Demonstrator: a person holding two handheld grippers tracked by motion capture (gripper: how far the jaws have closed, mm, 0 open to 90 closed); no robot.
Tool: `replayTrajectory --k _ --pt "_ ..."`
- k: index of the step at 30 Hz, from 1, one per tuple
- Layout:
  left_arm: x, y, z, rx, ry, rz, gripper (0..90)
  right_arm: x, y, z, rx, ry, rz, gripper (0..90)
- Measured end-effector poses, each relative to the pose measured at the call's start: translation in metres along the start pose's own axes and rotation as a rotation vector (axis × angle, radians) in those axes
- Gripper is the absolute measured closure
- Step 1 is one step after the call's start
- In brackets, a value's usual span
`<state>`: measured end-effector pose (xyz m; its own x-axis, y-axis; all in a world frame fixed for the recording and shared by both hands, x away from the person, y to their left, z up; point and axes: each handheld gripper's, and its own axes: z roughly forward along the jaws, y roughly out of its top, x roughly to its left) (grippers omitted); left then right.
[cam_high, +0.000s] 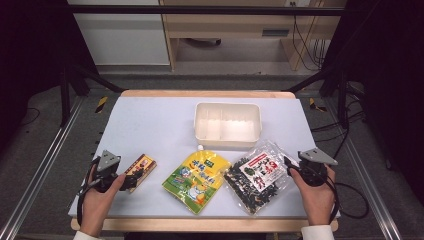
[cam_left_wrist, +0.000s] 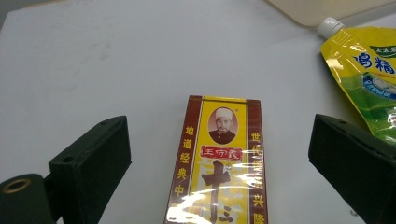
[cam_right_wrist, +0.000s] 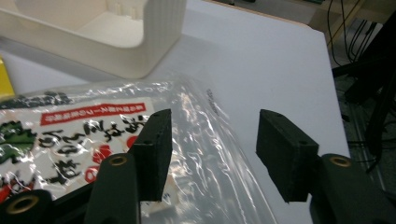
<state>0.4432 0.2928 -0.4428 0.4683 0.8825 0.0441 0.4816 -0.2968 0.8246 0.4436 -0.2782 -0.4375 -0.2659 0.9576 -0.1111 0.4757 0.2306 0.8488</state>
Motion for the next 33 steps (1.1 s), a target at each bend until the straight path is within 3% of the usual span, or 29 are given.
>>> replayTrajectory --k 5,15,25,33 --pt "-0.001 0.0 0.001 -0.009 -0.009 0.003 5.6 -0.015 -0.007 -0.002 -0.003 -0.034 0.028 56.7" --pt "-0.004 0.001 0.0 -0.001 -0.019 0.008 6.3 -0.035 -0.016 -0.005 0.001 -0.079 0.093 50.6" --pt "-0.007 0.002 0.002 0.001 -0.022 0.022 6.9 -0.044 -0.031 -0.004 0.032 0.011 0.114 63.0" --pt "-0.01 0.002 0.003 0.009 -0.027 0.038 7.3 -0.042 -0.033 0.009 0.072 0.085 0.134 64.5"
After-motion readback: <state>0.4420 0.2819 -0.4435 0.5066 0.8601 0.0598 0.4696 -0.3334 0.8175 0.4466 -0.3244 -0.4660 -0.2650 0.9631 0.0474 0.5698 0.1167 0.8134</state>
